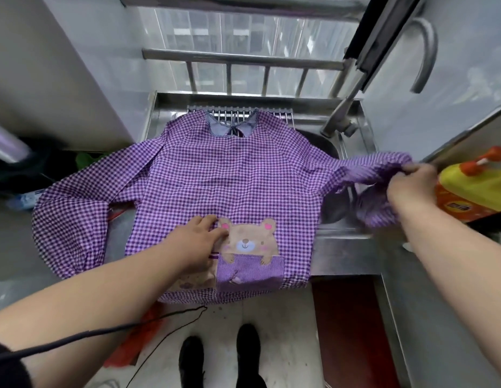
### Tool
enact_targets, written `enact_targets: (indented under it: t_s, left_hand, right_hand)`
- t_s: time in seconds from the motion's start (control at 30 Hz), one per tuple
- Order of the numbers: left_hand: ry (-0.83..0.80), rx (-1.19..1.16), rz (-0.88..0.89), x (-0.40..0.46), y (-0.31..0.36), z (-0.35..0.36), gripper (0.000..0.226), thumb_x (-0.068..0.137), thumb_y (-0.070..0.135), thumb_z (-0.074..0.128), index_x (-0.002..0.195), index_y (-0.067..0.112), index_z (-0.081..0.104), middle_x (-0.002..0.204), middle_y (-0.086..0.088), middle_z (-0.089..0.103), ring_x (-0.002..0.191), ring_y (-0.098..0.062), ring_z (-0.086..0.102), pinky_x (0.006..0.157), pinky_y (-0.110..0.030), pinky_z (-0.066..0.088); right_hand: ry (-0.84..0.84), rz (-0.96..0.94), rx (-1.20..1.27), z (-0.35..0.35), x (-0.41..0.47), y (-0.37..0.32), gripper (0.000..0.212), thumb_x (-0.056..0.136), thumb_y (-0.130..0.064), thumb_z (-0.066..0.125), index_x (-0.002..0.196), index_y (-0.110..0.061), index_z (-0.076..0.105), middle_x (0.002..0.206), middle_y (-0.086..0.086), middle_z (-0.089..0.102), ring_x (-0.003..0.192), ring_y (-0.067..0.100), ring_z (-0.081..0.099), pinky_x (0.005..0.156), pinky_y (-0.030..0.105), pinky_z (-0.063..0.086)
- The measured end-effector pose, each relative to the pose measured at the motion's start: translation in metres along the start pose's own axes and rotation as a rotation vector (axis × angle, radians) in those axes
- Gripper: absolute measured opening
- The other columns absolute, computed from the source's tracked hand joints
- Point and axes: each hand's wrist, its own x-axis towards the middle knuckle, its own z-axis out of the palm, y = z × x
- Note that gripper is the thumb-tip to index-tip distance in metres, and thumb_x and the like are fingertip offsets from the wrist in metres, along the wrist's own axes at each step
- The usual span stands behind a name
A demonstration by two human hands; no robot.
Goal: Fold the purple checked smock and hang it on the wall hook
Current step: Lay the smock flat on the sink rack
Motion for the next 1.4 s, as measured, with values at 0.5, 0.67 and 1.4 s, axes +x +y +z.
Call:
enact_targets:
  t_s: [0.5, 0.67, 1.4]
  left_hand:
    - [0.218, -0.335, -0.388, -0.032, -0.053, 0.024, 0.079, 0.084, 0.05, 0.066, 0.155, 0.028, 0.037, 0.159, -0.006, 0.035, 0.144, -0.031, 0.036, 0.117, -0.051, 0.037]
    - [0.255, -0.801, -0.86, -0.049, -0.092, 0.051, 0.1, 0.072, 0.051, 0.068, 0.157, 0.014, 0.03, 0.158, -0.018, 0.037, 0.143, -0.042, 0.039, 0.116, -0.055, 0.037]
    - [-0.043, -2.029, -0.529, -0.065, -0.114, 0.06, 0.047, 0.104, 0.042, 0.037, 0.113, 0.015, 0.074, 0.109, -0.003, 0.079, 0.098, -0.025, 0.071, 0.083, -0.039, 0.052]
  right_hand:
    - [-0.524, -0.016, -0.354, 0.083, -0.187, 0.106, 0.026, 0.088, -0.05, 0.059, 0.087, -0.025, 0.063, 0.099, 0.0, 0.068, 0.091, 0.027, 0.067, 0.079, 0.039, 0.055]
    - [-0.541, -0.032, -0.326, 0.092, -0.189, 0.099, 0.022, 0.099, -0.041, 0.057, 0.091, -0.021, 0.058, 0.1, 0.002, 0.069, 0.098, 0.031, 0.065, 0.085, 0.04, 0.053]
    - [-0.729, 0.204, 0.067, 0.065, -0.138, 0.102, 0.041, 0.101, -0.035, 0.07, 0.137, -0.015, 0.067, 0.126, 0.005, 0.075, 0.114, 0.029, 0.071, 0.112, 0.052, 0.05]
